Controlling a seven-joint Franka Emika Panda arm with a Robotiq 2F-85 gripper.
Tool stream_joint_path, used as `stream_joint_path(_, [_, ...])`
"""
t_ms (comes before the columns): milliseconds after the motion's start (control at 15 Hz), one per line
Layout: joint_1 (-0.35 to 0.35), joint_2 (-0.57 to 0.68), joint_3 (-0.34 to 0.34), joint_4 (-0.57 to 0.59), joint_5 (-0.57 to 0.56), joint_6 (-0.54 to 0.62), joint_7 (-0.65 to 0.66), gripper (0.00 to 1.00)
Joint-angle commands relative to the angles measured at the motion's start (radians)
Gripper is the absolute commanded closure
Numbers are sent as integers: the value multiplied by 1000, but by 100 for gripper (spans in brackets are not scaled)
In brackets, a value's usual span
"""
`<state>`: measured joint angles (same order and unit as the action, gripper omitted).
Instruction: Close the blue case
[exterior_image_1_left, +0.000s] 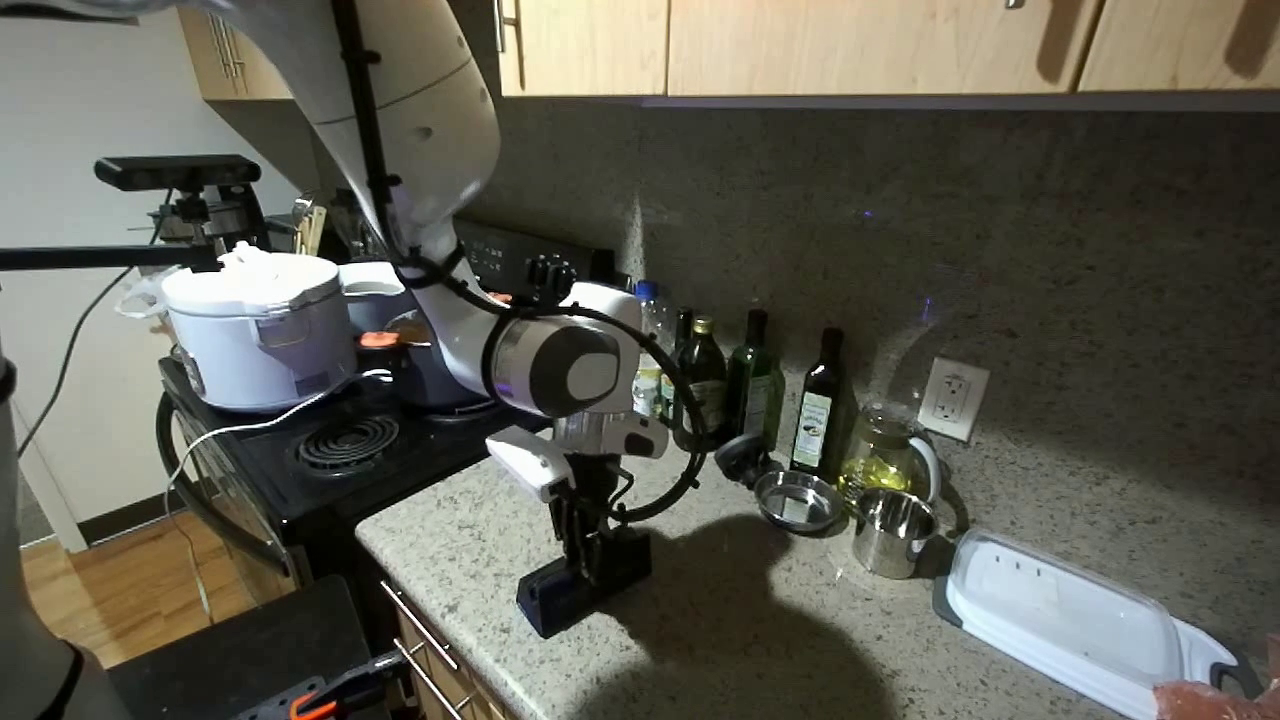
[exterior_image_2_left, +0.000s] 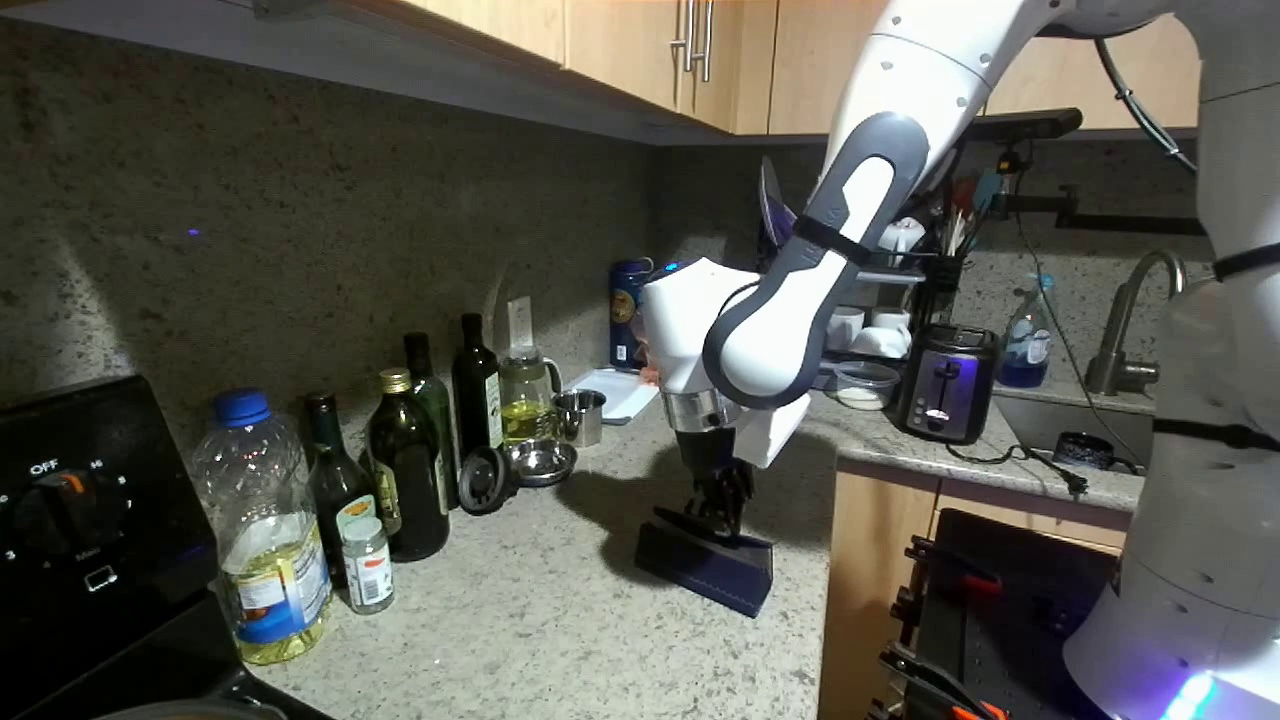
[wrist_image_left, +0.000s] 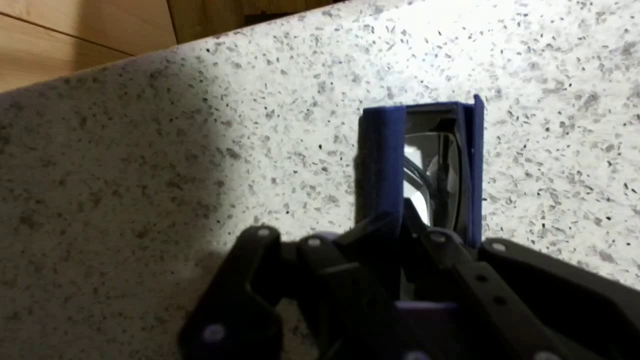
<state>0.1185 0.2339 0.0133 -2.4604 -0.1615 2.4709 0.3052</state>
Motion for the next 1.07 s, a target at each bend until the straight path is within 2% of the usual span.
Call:
stream_joint_path(0, [37,15,-10,45,-50,-70,87,99])
stream_joint_path(600, [87,81,-18,110,-149,-160,205,99])
stream_joint_path(1000, [109,109,-13,150,-159,-218,210,99])
